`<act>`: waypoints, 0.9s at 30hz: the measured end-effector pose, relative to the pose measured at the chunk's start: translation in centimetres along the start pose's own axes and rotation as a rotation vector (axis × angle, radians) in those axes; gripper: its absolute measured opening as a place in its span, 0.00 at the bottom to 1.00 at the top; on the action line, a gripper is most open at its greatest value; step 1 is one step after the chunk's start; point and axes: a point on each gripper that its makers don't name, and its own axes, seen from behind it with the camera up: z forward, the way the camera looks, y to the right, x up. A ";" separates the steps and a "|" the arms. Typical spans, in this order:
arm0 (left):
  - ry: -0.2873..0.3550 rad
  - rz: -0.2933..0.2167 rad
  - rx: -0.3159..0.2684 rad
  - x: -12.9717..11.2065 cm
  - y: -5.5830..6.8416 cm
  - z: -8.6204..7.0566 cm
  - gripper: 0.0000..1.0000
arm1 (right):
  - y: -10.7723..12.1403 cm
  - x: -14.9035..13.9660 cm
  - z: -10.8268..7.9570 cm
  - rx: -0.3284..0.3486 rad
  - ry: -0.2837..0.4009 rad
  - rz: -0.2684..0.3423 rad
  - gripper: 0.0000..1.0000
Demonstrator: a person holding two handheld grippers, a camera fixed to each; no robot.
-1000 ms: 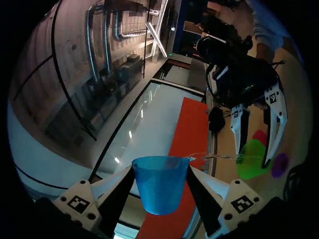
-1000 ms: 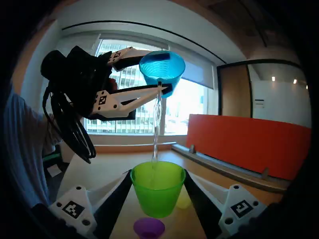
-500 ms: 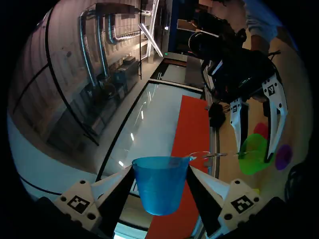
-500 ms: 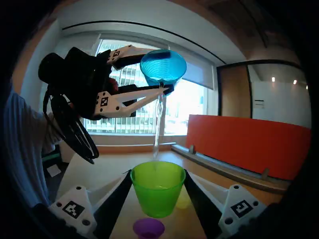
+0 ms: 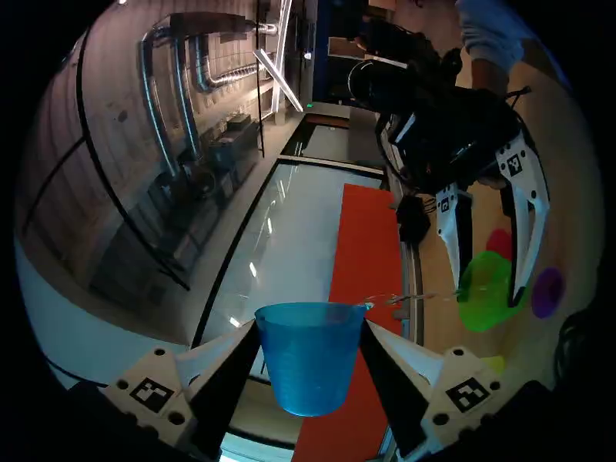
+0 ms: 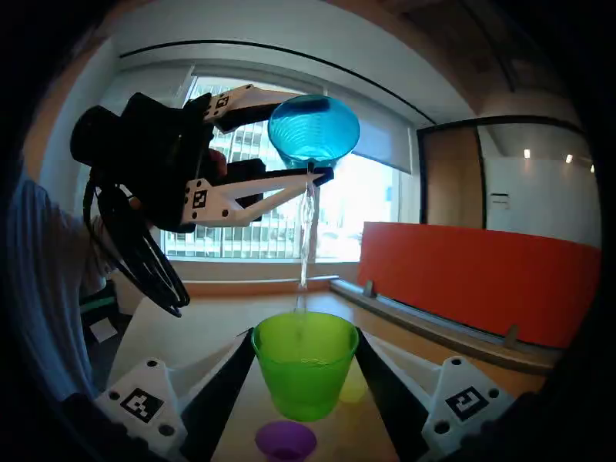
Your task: Pour water
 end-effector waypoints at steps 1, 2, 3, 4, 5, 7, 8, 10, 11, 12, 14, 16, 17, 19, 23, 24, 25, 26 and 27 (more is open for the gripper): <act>0.001 0.006 -0.001 0.0 0.0 0.0 0.87 | 0.0 0.0 0.0 0.000 0.000 0.000 0.92; 0.001 0.011 -0.001 0.1 0.0 0.0 0.87 | 0.0 0.0 0.0 0.000 0.000 0.000 0.92; 0.001 0.017 -0.001 0.1 0.0 0.0 0.87 | 0.0 0.0 0.0 0.000 0.000 0.000 0.92; 0.001 0.024 0.000 0.2 -0.1 0.0 0.87 | 0.1 0.0 0.1 -0.001 0.000 0.000 0.92; 0.001 0.031 0.000 0.2 -0.1 0.0 0.87 | 0.1 0.0 0.1 -0.002 -0.001 0.000 0.92; 0.000 0.046 -0.001 0.2 0.0 -0.1 0.87 | 0.1 0.0 0.1 -0.002 0.000 0.000 0.92; -0.001 0.053 -0.001 0.3 0.0 -0.1 0.87 | 0.1 0.1 0.1 -0.002 0.000 -0.001 0.92; -0.001 0.067 -0.003 0.4 0.0 -0.1 0.87 | 0.2 0.1 0.1 -0.003 0.001 -0.001 0.92; -0.001 0.073 -0.004 0.4 0.1 -0.2 0.87 | 0.2 0.1 0.1 -0.003 0.001 -0.001 0.92; 0.000 0.080 -0.003 0.5 0.1 -0.2 0.87 | 0.3 0.1 0.1 -0.003 0.001 0.000 0.92; 0.001 0.095 -0.003 0.6 0.1 -0.2 0.87 | 0.3 0.0 0.2 -0.004 0.001 0.000 0.92; 0.000 0.115 -0.003 0.7 0.1 -0.3 0.87 | 0.3 0.0 0.2 -0.004 0.001 0.000 0.92; 0.000 0.124 -0.003 0.7 0.1 -0.3 0.87 | 0.3 -0.1 0.2 -0.004 0.001 0.000 0.92; -0.002 0.145 -0.002 0.7 0.1 -0.3 0.87 | 0.4 -0.1 0.2 -0.005 0.001 0.001 0.92; -0.008 0.177 0.000 0.8 0.1 -0.3 0.87 | 0.4 -0.1 0.2 -0.007 0.001 0.001 0.92; -0.009 0.183 0.000 0.8 0.1 -0.4 0.87 | 0.4 -0.1 0.2 -0.007 0.002 0.001 0.92; -0.009 0.191 0.001 0.8 0.1 -0.4 0.87 | 0.4 -0.1 0.2 -0.007 0.002 0.001 0.92; -0.009 0.198 0.001 0.8 0.1 -0.4 0.87 | 0.4 -0.1 0.2 -0.007 0.002 0.001 0.92; -0.009 0.205 0.003 0.9 0.0 -0.4 0.87 | 0.4 -0.1 0.3 -0.007 0.002 0.001 0.92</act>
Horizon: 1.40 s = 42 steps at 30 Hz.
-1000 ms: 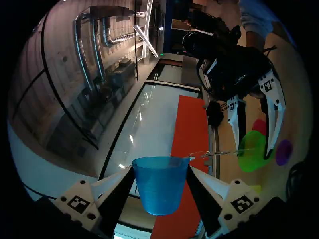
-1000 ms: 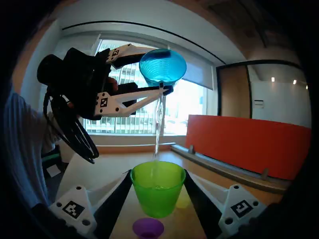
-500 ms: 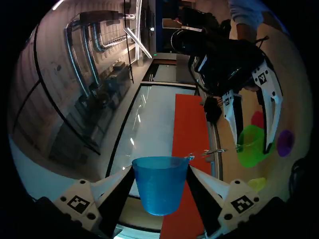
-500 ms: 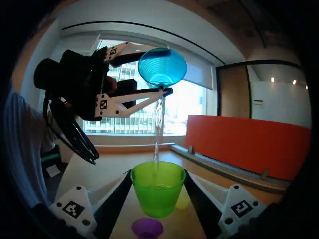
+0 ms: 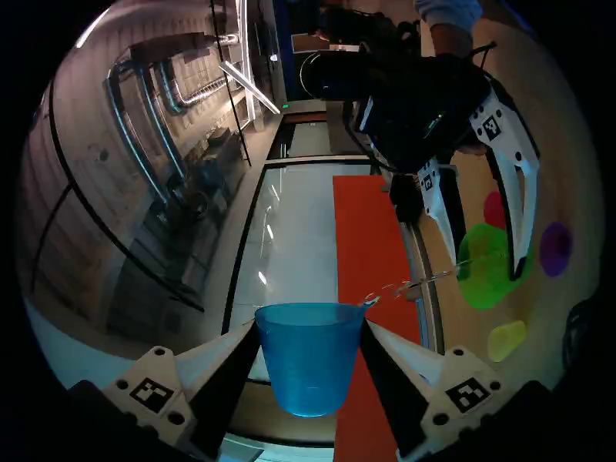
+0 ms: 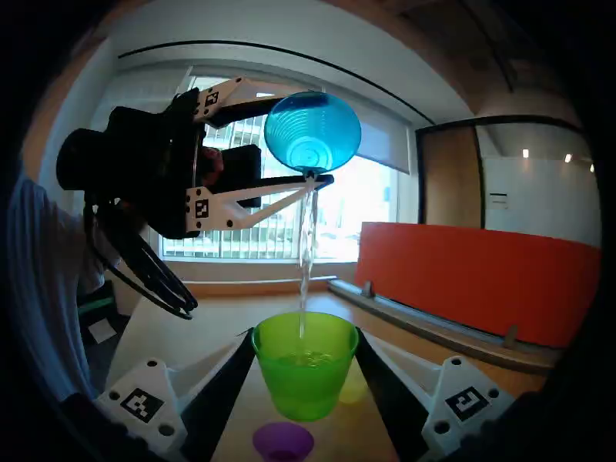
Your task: Pour water
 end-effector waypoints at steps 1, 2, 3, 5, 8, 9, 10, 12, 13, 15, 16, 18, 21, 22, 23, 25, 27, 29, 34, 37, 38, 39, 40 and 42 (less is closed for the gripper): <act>0.000 0.008 0.002 0.0 -0.1 0.0 0.87 | 0.0 0.0 0.0 0.000 0.000 0.000 0.92; 0.001 0.016 0.005 0.1 -0.1 0.0 0.87 | 0.0 0.1 0.1 0.000 0.001 0.000 0.92; 0.000 0.021 0.006 0.1 -0.1 0.0 0.87 | 0.0 0.1 0.1 -0.001 0.002 0.000 0.92; -0.001 0.032 0.007 0.1 -0.2 0.0 0.87 | 0.0 0.2 0.0 -0.002 0.005 -0.001 0.92; 0.002 0.044 0.011 0.1 -0.4 0.1 0.87 | 0.0 0.4 0.1 -0.002 0.010 0.001 0.92; 0.003 0.046 0.013 0.2 -0.5 0.1 0.87 | 0.1 0.4 0.1 -0.002 0.011 0.001 0.92; 0.005 0.048 0.016 0.2 -0.7 0.2 0.87 | 0.1 0.4 0.1 -0.002 0.012 0.001 0.92; 0.008 0.051 0.021 0.3 -0.9 0.3 0.87 | 0.1 0.5 0.1 -0.003 0.014 0.001 0.92; 0.011 0.053 0.023 0.3 -1.1 0.3 0.87 | 0.1 0.5 0.1 -0.004 0.014 0.001 0.92; 0.014 0.059 0.029 0.4 -1.4 0.3 0.87 | 0.2 0.4 0.0 -0.004 0.015 0.002 0.92; 0.017 0.065 0.033 0.4 -1.5 0.3 0.87 | 0.2 0.4 0.0 -0.005 0.015 0.002 0.92; 0.019 0.074 0.039 0.5 -1.8 0.4 0.87 | 0.2 0.4 0.0 -0.005 0.015 0.002 0.92; 0.020 0.081 0.046 0.7 -2.2 0.4 0.87 | 0.4 0.4 0.0 -0.007 0.016 0.003 0.92; 0.020 0.081 0.047 0.7 -2.3 0.4 0.87 | 0.4 0.4 0.0 -0.007 0.017 0.004 0.92; 0.021 0.080 0.048 0.7 -2.3 0.4 0.87 | 0.4 0.4 0.0 -0.007 0.017 0.004 0.92; 0.021 0.078 0.049 0.8 -2.5 0.4 0.87 | 0.4 0.5 0.0 -0.007 0.019 0.005 0.92; 0.021 0.078 0.050 0.8 -2.7 0.5 0.87 | 0.4 0.5 0.1 -0.007 0.020 0.006 0.92; 0.020 0.081 0.050 0.6 -3.0 0.7 0.87 | 0.4 0.6 0.1 -0.007 0.020 0.006 0.92; 0.007 0.041 0.048 0.1 -2.7 1.1 0.87 | 0.4 0.7 0.1 -0.006 0.021 0.004 0.92; -0.007 -0.033 0.037 -0.4 -2.0 1.2 0.87 | 0.4 0.8 0.2 -0.007 0.023 0.004 0.92; -0.012 -0.061 0.032 -0.5 -1.7 1.2 0.87 | 0.4 0.8 0.2 -0.007 0.024 0.004 0.92; -0.015 -0.097 0.029 -0.6 -1.6 1.3 0.87 | 0.4 0.8 0.2 -0.008 0.025 0.004 0.92; -0.018 -0.139 0.026 -0.8 -1.4 1.3 0.87 | 0.4 0.8 0.2 -0.009 0.026 0.005 0.92; -0.021 -0.213 0.019 -1.0 -1.1 1.3 0.87 | 0.4 0.8 0.2 -0.010 0.027 0.006 0.92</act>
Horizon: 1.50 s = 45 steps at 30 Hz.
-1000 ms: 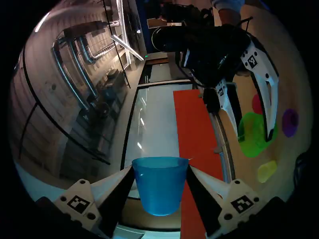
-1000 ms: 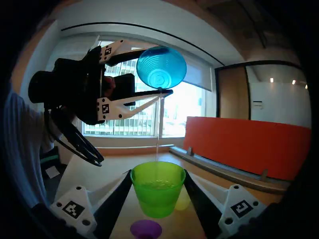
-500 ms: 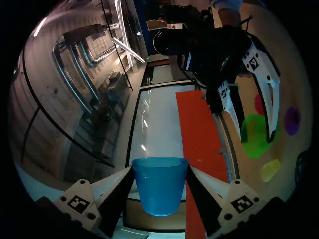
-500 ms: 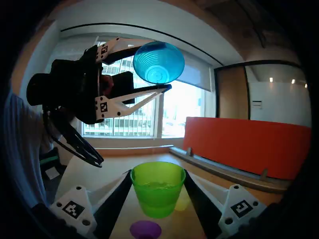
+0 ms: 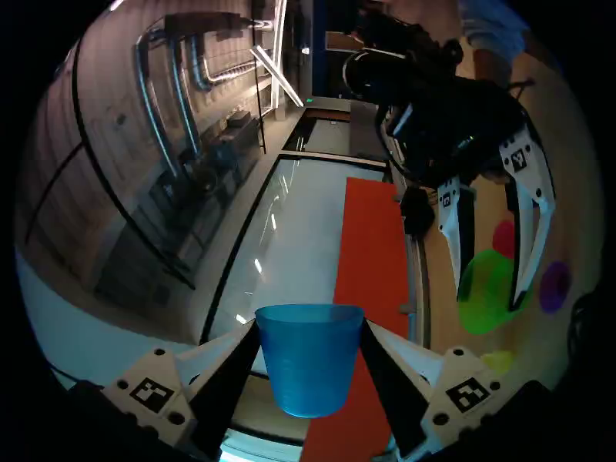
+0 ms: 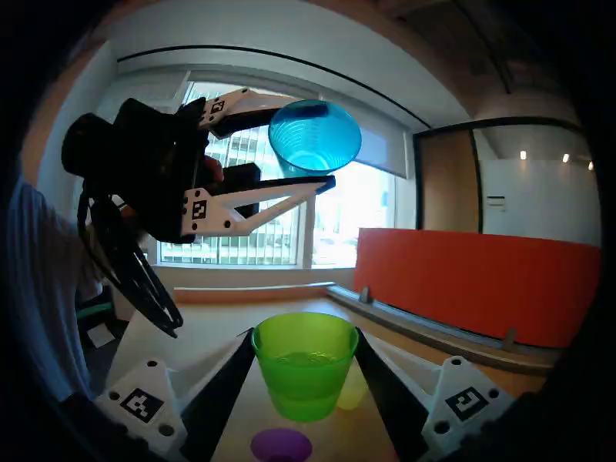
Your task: Pour water
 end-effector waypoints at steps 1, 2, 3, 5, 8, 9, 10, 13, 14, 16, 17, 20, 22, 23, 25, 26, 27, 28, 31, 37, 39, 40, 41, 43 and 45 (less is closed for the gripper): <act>-0.002 -0.042 -0.004 -0.1 0.1 0.0 0.87 | 0.0 0.0 0.0 -0.001 0.001 0.001 0.92; -0.003 -0.079 -0.008 -0.2 0.3 0.0 0.87 | 0.0 0.0 0.0 -0.001 0.002 0.001 0.92; -0.004 -0.115 -0.013 -0.3 0.4 -0.1 0.87 | 0.0 0.1 0.0 -0.002 0.003 0.002 0.92; -0.006 -0.193 -0.022 -0.6 0.8 -0.2 0.87 | 0.0 0.2 -0.1 -0.003 0.005 0.003 0.92; -0.013 -0.313 -0.023 -1.1 1.0 -0.4 0.87 | 0.1 0.4 -0.1 -0.006 0.009 0.004 0.92; -0.018 -0.354 -0.020 -1.3 0.9 -0.3 0.87 | 0.1 0.5 -0.1 -0.007 0.010 0.004 0.92; -0.022 -0.401 -0.017 -1.6 0.8 -0.3 0.87 | 0.1 0.6 -0.1 -0.007 0.012 0.005 0.92; -0.036 -0.531 -0.016 -2.4 0.5 -0.2 0.87 | 0.0 0.9 -0.2 -0.009 0.016 0.004 0.92; -0.040 -0.572 -0.017 -2.7 0.5 -0.2 0.87 | 0.0 1.0 -0.3 -0.009 0.017 0.004 0.92; -0.044 -0.656 -0.026 -3.1 0.7 -0.2 0.87 | -0.1 1.1 -0.3 -0.011 0.019 0.002 0.92; -0.046 -0.696 -0.030 -3.2 0.8 -0.2 0.87 | -0.2 1.2 -0.4 -0.012 0.019 0.001 0.92; -0.045 -0.817 -0.033 -3.8 0.8 -0.5 0.87 | -0.3 1.4 -0.5 -0.015 0.022 -0.001 0.92; -0.045 -0.895 -0.026 -4.5 0.5 -0.4 0.87 | -0.3 1.4 -0.6 -0.017 0.023 -0.002 0.92; -0.046 -0.932 -0.023 -4.8 0.4 -0.4 0.87 | -0.4 1.5 -0.6 -0.018 0.024 -0.002 0.92; -0.043 -1.012 -0.029 -5.3 0.5 -0.3 0.87 | -0.4 1.6 -0.7 -0.019 0.023 -0.003 0.92; -0.042 -1.050 -0.033 -5.5 0.6 -0.2 0.87 | -0.4 1.6 -0.7 -0.020 0.023 -0.003 0.92; -0.038 -1.088 -0.041 -5.6 0.8 -0.2 0.87 | -0.4 1.7 -0.8 -0.021 0.023 -0.004 0.92; -0.035 -1.131 -0.051 -5.6 1.0 -0.2 0.87 | -0.5 1.8 -0.8 -0.022 0.023 -0.005 0.92; -0.024 -1.230 -0.060 -5.8 1.4 -0.1 0.87 | -0.5 1.9 -0.9 -0.024 0.023 -0.007 0.92; -0.022 -1.314 -0.061 -6.6 2.1 -0.2 0.87 | -0.4 2.1 -1.1 -0.029 0.024 -0.004 0.92; -0.029 -1.321 -0.064 -6.9 2.3 -0.3 0.87 | -0.4 2.1 -1.1 -0.031 0.023 -0.004 0.92; -0.034 -1.323 -0.066 -7.0 2.5 -0.3 0.87 | -0.4 2.1 -1.1 -0.031 0.023 -0.004 0.92; -0.039 -1.324 -0.068 -7.1 2.6 -0.3 0.87 | -0.3 2.2 -1.1 -0.032 0.023 -0.004 0.92; -0.047 -1.328 -0.073 -7.3 2.9 -0.3 0.87 | -0.4 2.2 -1.1 -0.032 0.022 -0.002 0.92; -0.055 -1.330 -0.079 -7.4 3.1 -0.4 0.87 | -0.4 2.3 -1.1 -0.031 0.021 -0.001 0.92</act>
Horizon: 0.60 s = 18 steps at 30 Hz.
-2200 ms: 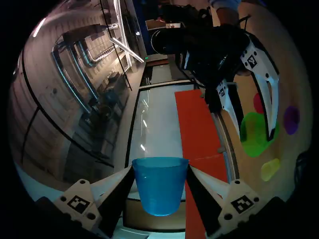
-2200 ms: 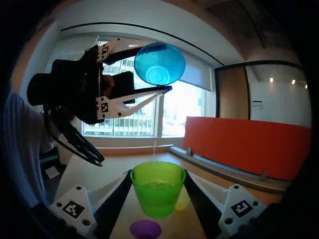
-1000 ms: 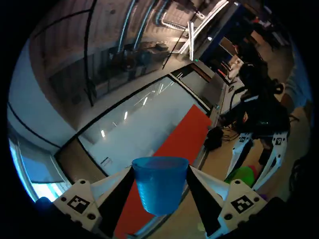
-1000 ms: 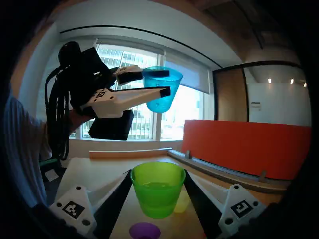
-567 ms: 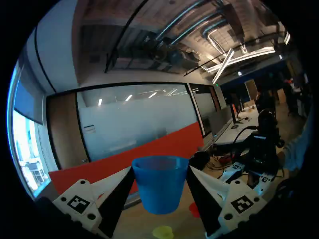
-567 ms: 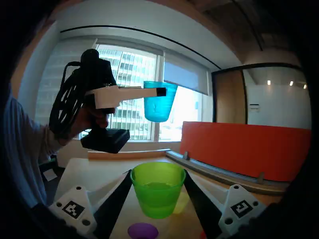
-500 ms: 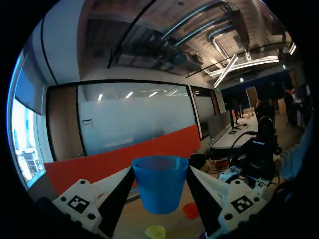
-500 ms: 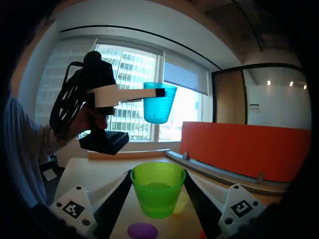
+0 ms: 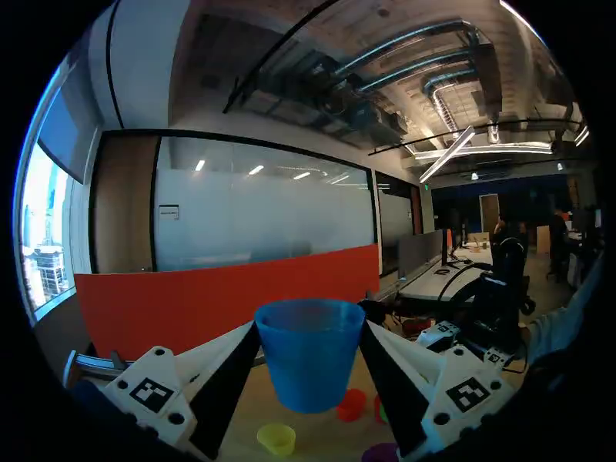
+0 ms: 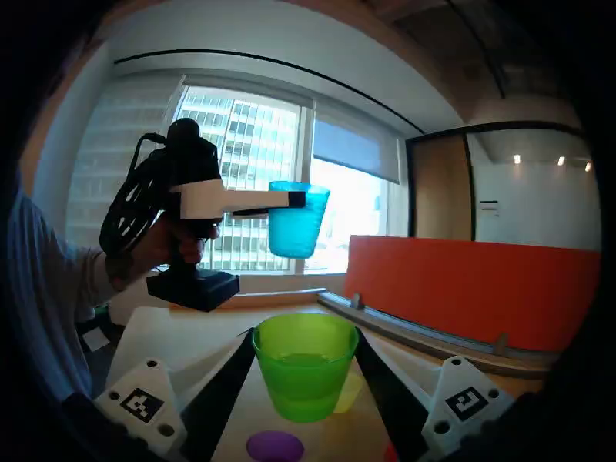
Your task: Pour water
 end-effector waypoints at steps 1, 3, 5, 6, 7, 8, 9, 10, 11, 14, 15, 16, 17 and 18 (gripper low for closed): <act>-0.006 -0.001 -0.001 -0.1 0.0 -0.1 0.87 | 0.0 0.0 0.0 0.001 0.000 0.001 0.92; -0.017 -0.001 -0.001 -0.4 -0.1 -0.2 0.87 | -0.1 0.0 0.0 0.002 -0.003 0.004 0.92; -0.030 0.000 -0.002 -0.7 -0.3 -0.4 0.88 | -0.1 -0.1 -0.1 0.004 -0.008 0.007 0.92; -0.039 0.001 -0.001 -1.0 -0.3 -0.6 0.88 | -0.1 -0.1 -0.1 0.004 -0.011 0.008 0.92; -0.048 0.002 -0.001 -1.4 -0.4 -0.7 0.87 | -0.1 -0.1 -0.2 0.004 -0.013 0.009 0.92; -0.059 0.004 -0.001 -1.7 -0.5 -0.8 0.87 | 0.0 -0.1 -0.3 0.003 -0.016 0.010 0.92; -0.068 0.005 0.001 -2.1 -0.5 -1.0 0.87 | 0.0 -0.1 -0.3 0.003 -0.018 0.011 0.92; -0.078 0.005 0.002 -2.4 -0.6 -1.1 0.87 | 0.0 -0.2 -0.4 0.003 -0.021 0.012 0.92; -0.088 0.006 0.004 -2.8 -0.7 -1.3 0.88 | 0.0 -0.2 -0.4 0.003 -0.024 0.013 0.92; -0.110 0.008 0.005 -3.9 -0.9 -1.7 0.87 | 0.0 -0.2 -0.7 0.005 -0.036 0.021 0.92; -0.117 0.008 0.005 -4.2 -1.0 -1.9 0.87 | 0.1 -0.2 -0.9 0.006 -0.040 0.023 0.92; -0.123 0.009 0.006 -4.5 -1.0 -2.0 0.87 | 0.1 -0.2 -1.1 0.006 -0.043 0.024 0.92; -0.130 0.009 0.006 -4.9 -1.1 -2.2 0.88 | 0.2 -0.2 -1.2 0.007 -0.047 0.025 0.92; -0.136 0.008 0.006 -5.2 -1.2 -2.3 0.88 | 0.3 -0.2 -1.4 0.005 -0.050 0.026 0.92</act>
